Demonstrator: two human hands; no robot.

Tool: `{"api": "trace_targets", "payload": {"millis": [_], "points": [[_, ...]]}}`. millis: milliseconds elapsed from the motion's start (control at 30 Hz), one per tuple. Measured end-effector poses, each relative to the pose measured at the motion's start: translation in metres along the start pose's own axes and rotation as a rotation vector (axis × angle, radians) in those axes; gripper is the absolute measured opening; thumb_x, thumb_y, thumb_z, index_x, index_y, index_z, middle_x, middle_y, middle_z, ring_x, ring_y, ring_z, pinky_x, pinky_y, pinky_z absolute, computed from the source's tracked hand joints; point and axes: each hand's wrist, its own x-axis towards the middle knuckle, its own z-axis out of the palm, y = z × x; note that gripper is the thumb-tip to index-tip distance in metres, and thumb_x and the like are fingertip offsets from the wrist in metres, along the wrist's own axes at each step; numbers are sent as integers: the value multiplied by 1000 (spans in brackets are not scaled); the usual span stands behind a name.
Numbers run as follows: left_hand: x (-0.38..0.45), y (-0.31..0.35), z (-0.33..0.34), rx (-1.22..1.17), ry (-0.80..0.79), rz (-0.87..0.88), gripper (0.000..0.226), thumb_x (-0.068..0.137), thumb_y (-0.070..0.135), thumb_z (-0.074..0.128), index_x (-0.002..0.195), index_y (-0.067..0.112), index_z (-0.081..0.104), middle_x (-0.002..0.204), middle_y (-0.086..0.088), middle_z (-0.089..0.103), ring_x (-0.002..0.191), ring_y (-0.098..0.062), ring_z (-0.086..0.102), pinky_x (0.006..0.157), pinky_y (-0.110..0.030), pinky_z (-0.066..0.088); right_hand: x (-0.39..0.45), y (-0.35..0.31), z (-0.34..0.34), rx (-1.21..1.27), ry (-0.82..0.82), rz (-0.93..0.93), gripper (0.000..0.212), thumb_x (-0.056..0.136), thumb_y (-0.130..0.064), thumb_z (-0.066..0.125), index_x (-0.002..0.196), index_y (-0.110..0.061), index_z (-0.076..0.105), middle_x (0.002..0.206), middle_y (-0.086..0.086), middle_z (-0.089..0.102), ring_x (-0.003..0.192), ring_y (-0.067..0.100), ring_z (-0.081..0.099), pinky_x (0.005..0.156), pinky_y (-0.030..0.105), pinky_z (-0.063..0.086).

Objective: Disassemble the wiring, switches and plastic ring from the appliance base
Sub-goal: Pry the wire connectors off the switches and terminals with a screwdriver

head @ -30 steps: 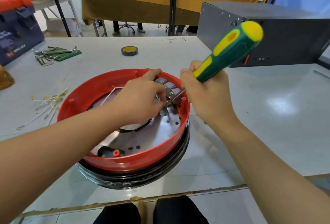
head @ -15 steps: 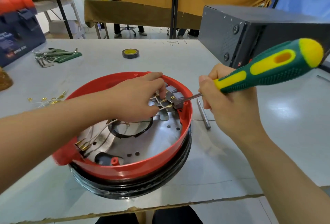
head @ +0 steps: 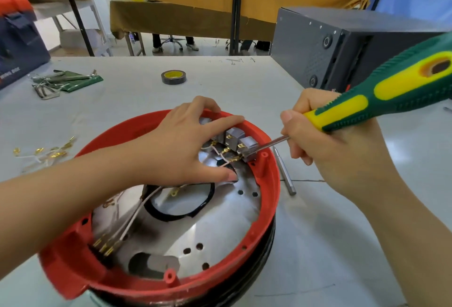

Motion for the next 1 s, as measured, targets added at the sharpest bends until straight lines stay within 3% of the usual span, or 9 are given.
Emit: {"api": "trace_targets", "payload": {"millis": [133, 267, 433, 533, 633, 800, 900, 1000], "points": [[1, 0, 6, 18, 31, 0, 89, 65, 83, 41, 142, 55, 5, 151, 14, 10, 138, -10, 8, 114, -32, 11, 0, 3, -1, 37, 3, -23, 31, 83, -19, 58, 60, -1, 49, 52, 17, 49, 41, 10, 45, 45, 12, 36], [2, -2, 11, 79, 42, -7, 92, 61, 92, 31, 139, 57, -6, 156, 14, 1, 141, -13, 0, 116, -38, 8, -5, 12, 3, -70, 41, -47, 33, 82, -35, 52, 61, -9, 48, 55, 16, 53, 38, 11, 42, 41, 11, 32], [2, -3, 15, 109, 68, 3, 92, 59, 91, 22, 137, 57, -11, 157, 14, 0, 142, -16, 0, 115, -39, 8, -9, 24, 9, -229, 56, -79, 27, 84, -39, 49, 68, -17, 46, 59, 0, 55, 39, 12, 45, 37, 16, 36], [2, -3, 15, 115, 66, 10, 93, 60, 91, 20, 139, 55, -11, 156, 15, 0, 142, -17, 0, 115, -41, 9, -5, 24, 8, -190, 38, 35, 27, 76, -41, 45, 63, -17, 48, 45, 4, 50, 37, 15, 44, 42, 26, 42], [2, -3, 15, 115, 61, 10, 92, 61, 91, 23, 139, 55, -11, 156, 16, -2, 142, -16, -1, 115, -41, 9, -6, 15, 7, -104, 35, -25, 35, 81, -35, 49, 60, -9, 41, 48, 15, 45, 42, 21, 41, 41, 34, 39], [2, -3, 14, 105, 44, 8, 92, 64, 90, 28, 140, 55, -10, 156, 16, -3, 142, -15, -3, 116, -41, 8, -7, 6, 9, 99, 101, 62, 35, 76, -28, 54, 59, -2, 38, 46, 15, 42, 42, 9, 36, 43, 18, 31], [2, -2, 14, 106, 46, 5, 92, 63, 89, 27, 139, 55, -11, 156, 16, -2, 143, -15, -3, 116, -41, 8, -3, 9, 11, 152, 145, 96, 31, 77, -17, 51, 57, 2, 37, 43, 14, 37, 41, 12, 34, 43, 19, 30], [2, -3, 14, 101, 42, 4, 92, 63, 89, 28, 140, 55, -11, 156, 16, -2, 142, -15, -2, 116, -42, 9, -4, 4, 9, 115, 113, 53, 33, 78, -23, 55, 57, -2, 40, 47, 17, 41, 42, 13, 37, 42, 24, 33]]}}
